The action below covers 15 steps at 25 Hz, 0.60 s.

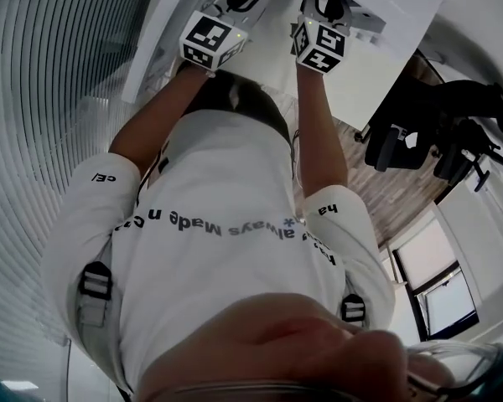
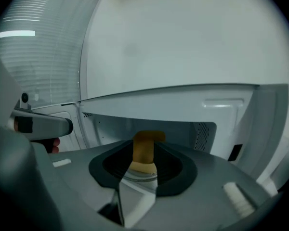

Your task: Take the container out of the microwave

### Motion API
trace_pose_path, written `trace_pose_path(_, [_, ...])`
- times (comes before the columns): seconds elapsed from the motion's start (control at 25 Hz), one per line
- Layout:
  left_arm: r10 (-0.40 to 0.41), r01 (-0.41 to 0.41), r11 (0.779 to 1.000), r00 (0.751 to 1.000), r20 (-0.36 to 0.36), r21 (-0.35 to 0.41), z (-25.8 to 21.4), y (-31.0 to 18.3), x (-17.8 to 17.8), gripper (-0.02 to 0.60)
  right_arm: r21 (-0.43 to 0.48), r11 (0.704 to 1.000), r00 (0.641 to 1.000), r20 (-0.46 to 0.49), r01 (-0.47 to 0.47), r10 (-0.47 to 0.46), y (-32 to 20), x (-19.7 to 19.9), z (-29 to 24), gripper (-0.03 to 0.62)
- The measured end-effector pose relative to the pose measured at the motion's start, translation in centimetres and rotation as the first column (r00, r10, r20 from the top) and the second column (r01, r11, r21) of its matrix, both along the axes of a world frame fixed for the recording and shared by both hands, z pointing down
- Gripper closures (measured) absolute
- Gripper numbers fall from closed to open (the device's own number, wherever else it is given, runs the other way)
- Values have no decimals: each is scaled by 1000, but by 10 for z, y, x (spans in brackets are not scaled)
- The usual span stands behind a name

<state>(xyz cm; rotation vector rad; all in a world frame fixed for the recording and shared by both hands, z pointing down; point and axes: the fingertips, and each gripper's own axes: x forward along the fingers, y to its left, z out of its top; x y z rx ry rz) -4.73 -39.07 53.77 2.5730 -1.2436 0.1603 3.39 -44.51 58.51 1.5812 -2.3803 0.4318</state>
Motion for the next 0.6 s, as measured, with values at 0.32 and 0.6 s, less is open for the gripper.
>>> trace_pose_path(0.32, [-9,10,1000,1000,11,-28,36,-19,5,578,13,998,998,13,-61,60,-34,17,38,456])
trace_pose_path(0.6, [-13,14,999,1000,11,-40,57,-30,10,578,14,996,996,22,-91,90,-57,20,56,441])
